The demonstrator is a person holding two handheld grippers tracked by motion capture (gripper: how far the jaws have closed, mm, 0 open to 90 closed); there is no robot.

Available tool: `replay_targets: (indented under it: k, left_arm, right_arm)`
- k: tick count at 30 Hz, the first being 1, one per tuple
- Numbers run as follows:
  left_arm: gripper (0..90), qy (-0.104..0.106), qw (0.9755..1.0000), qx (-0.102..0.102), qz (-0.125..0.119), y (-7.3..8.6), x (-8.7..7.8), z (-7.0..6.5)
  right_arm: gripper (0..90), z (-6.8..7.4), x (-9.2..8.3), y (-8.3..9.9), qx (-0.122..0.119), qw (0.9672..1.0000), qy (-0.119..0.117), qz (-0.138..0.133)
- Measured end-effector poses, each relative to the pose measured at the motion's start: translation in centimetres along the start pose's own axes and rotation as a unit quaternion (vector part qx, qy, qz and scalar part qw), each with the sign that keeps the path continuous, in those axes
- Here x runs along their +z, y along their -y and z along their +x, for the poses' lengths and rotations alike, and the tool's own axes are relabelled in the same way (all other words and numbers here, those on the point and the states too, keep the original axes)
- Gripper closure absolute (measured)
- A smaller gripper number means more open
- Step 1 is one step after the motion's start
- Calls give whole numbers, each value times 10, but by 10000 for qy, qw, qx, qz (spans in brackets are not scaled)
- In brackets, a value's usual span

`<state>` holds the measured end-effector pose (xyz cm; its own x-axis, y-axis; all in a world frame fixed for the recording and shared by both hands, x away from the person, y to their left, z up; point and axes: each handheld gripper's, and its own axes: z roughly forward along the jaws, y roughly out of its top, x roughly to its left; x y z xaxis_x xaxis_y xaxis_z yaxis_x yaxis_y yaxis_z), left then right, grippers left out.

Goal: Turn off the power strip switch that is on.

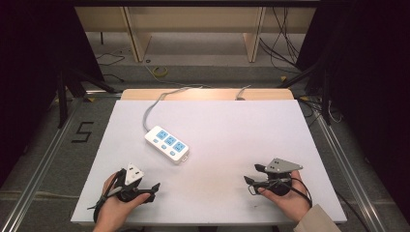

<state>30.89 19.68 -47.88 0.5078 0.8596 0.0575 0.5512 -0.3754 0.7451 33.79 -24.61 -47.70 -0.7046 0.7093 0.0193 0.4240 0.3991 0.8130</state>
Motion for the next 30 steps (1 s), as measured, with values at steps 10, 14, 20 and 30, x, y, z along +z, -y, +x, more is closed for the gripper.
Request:
replay_targets:
  k: [10,14,20,30]
  left_arm:
    - [711,-355,9991,-183,164,-2,-7,5]
    - [893,-379,9989,-104,271,-5,-11,8]
    - [896,-296,9988,-136,373,-8,-10,8]
    - [896,-332,9987,-200,326,-23,-5,11]
  right_arm:
    - [384,0,0,0,-21,10000,5,2]
    - [384,1,0,0,-18,10000,-1,8]
    - [384,1,-1,-1,-34,10000,6,13]
    - [384,2,1,-1,-58,10000,-8,2]
